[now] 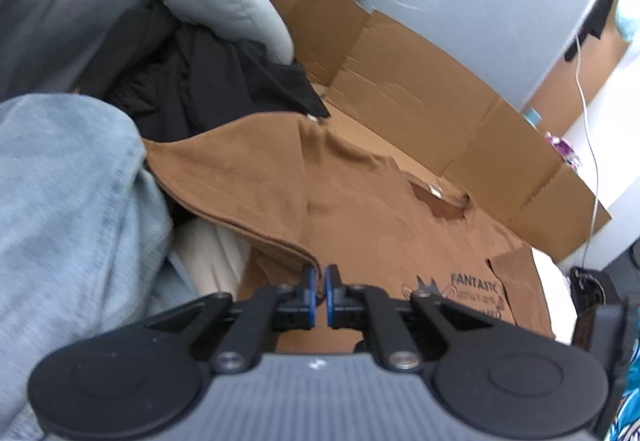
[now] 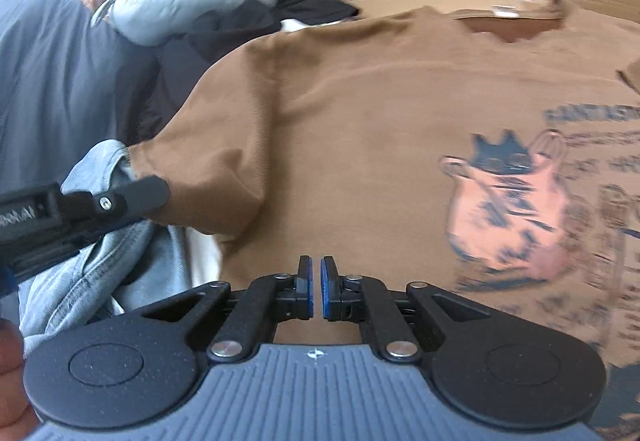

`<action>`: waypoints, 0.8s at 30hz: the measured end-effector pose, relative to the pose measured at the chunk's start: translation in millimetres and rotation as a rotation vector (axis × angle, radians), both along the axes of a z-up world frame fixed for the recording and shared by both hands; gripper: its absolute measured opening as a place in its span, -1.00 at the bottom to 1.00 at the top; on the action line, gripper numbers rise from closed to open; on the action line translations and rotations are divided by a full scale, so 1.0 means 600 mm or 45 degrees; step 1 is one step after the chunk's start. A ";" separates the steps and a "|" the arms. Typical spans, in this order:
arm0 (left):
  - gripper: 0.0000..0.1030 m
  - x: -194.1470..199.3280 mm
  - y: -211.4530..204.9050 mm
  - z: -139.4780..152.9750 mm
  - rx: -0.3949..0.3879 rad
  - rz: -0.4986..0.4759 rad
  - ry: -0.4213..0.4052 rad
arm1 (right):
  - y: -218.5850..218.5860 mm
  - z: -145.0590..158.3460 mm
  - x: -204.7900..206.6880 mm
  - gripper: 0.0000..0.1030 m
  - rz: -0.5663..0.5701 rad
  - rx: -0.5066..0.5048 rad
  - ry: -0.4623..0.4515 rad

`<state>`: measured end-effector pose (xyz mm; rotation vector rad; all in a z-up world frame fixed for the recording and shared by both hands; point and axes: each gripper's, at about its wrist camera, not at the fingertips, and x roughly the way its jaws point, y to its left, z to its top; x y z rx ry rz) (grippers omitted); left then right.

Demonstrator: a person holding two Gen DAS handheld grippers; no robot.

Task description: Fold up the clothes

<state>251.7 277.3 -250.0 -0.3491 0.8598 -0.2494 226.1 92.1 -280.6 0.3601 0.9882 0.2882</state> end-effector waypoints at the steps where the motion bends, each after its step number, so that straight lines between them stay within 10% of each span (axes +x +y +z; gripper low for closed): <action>1: -0.90 -0.001 -0.007 -0.003 0.000 -0.010 0.006 | -0.008 0.001 -0.006 -0.88 -0.012 -0.008 0.001; 13: -0.72 0.006 -0.070 -0.072 0.067 -0.133 0.178 | -0.071 0.015 -0.022 -0.71 -0.122 -0.079 0.013; 18: -0.30 -0.016 -0.053 -0.044 0.067 -0.154 0.138 | -0.076 0.025 -0.020 -0.71 -0.141 -0.094 -0.002; 24: -0.28 -0.028 -0.021 -0.014 0.072 -0.088 0.102 | -0.064 0.041 -0.019 -0.71 -0.119 -0.110 -0.044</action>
